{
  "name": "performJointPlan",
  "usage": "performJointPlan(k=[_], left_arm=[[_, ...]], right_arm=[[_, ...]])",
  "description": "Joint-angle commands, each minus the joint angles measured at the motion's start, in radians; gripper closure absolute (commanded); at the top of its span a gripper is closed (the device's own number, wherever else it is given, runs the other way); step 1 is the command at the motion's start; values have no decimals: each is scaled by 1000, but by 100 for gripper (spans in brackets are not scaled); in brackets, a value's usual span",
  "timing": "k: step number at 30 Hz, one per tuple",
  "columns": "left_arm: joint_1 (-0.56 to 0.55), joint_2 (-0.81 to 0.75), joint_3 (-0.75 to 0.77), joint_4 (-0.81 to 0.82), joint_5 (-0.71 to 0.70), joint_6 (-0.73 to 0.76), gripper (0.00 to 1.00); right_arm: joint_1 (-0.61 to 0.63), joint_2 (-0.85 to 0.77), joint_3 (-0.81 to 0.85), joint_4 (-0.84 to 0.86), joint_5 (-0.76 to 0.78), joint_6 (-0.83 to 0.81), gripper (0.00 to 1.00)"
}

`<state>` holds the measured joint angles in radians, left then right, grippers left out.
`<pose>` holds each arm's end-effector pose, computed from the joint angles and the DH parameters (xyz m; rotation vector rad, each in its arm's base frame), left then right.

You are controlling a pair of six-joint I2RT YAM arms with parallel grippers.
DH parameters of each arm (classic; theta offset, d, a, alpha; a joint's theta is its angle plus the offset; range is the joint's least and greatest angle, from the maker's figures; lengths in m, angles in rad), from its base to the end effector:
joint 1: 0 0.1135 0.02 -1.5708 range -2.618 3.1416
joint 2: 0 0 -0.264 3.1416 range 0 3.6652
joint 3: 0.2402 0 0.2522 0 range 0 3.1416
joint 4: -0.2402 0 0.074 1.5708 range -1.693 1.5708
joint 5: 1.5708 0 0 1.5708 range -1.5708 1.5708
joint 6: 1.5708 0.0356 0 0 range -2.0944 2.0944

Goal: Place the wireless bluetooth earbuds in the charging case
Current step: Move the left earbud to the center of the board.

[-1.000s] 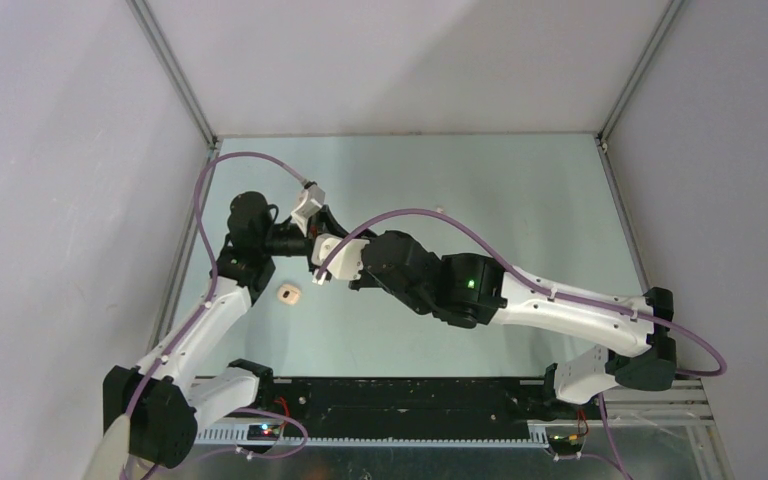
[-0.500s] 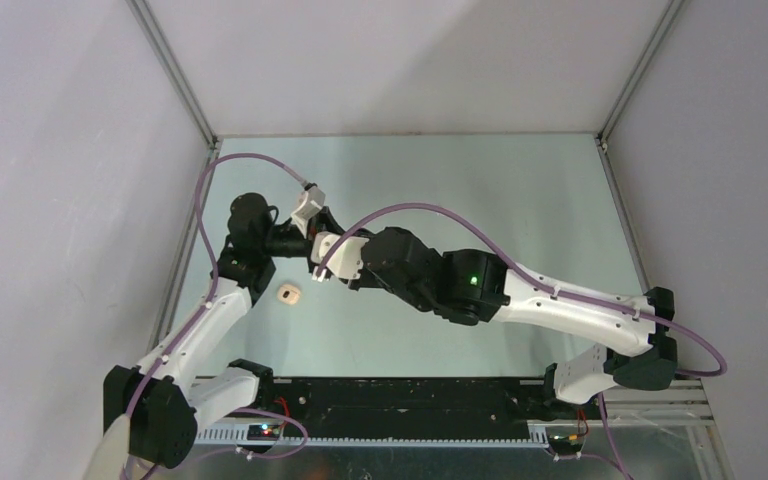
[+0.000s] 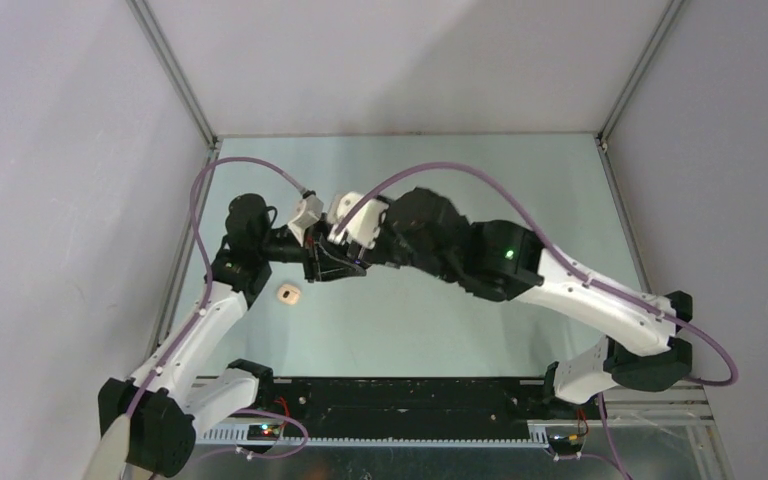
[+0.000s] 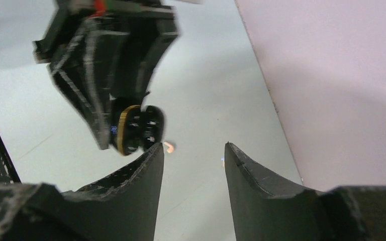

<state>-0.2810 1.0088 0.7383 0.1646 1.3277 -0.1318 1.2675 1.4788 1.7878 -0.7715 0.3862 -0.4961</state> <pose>0.1956 -0.0924 0.3205 1.1384 1.3858 -1.3935 0.1044 0.2886 0.4603 -1.3787 1.4466 0.1024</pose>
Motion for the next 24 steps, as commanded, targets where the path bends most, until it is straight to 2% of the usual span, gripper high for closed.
performJointPlan(k=[1,3,8,14,17,21,24], left_arm=[[12,-29,106,-413,59,381,100],[17,-29,138,-520,60,475,100],[38,-61,150,-567,24,522,100],[61,-117,155,-584,-69,545,100],[106,-139,176,-580,-89,524,100],[209,-159,205,-528,-53,424,100],[293,-187,226,-529,-49,403,100]], right_arm=[[-96,-88,95,-43,-138,63,46],[-155,-114,79,-31,-215,87,43],[-343,-168,-41,62,-408,146,35],[-484,-208,-254,214,-495,130,21],[-569,-201,-310,250,-569,139,14],[-658,-159,-337,243,-676,195,9],[-696,-115,-352,242,-710,216,7]])
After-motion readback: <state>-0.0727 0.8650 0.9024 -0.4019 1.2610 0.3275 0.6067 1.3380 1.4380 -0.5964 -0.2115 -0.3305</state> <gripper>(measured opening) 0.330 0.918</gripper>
